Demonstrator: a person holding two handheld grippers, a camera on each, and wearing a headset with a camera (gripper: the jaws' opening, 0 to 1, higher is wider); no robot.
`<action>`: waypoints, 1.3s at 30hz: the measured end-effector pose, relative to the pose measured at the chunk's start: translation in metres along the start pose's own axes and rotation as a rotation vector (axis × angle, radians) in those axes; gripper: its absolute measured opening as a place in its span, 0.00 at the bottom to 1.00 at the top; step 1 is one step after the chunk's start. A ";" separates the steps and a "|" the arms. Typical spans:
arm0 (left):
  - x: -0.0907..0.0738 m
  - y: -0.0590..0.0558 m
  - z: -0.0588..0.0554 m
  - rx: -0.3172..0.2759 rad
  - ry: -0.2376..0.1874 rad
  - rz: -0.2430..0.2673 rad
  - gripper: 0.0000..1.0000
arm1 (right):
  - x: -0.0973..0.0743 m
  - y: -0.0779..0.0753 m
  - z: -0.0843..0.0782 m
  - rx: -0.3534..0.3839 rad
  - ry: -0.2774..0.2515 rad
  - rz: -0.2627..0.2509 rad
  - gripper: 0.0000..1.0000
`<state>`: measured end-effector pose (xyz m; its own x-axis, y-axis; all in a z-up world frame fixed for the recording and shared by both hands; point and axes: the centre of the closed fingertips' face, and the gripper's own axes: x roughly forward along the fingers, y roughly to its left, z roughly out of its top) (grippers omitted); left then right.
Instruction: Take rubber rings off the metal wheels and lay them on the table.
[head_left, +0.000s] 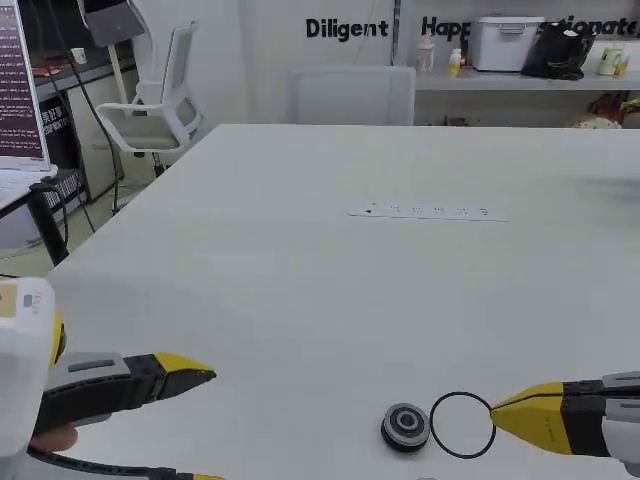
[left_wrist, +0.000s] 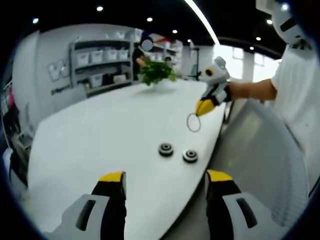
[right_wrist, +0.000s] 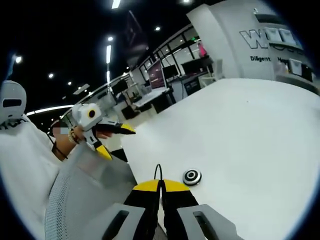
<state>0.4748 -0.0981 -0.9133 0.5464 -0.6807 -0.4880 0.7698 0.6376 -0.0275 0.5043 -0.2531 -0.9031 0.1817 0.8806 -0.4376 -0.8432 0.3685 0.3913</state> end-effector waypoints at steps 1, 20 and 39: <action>0.000 0.000 -0.001 -0.004 0.002 0.000 0.65 | 0.000 0.001 0.002 -0.001 -0.005 -0.001 0.00; 0.005 0.009 -0.017 -0.049 0.034 0.047 0.67 | 0.010 0.013 0.035 0.002 -0.023 0.013 0.00; 0.006 0.010 -0.025 -0.066 0.056 0.062 0.74 | 0.067 0.037 0.065 -0.063 0.062 0.107 0.00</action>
<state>0.4779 -0.0864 -0.9381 0.5718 -0.6187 -0.5387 0.7104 0.7018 -0.0520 0.5179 -0.1612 -0.8649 0.0588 0.8932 -0.4458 -0.8866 0.2520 0.3878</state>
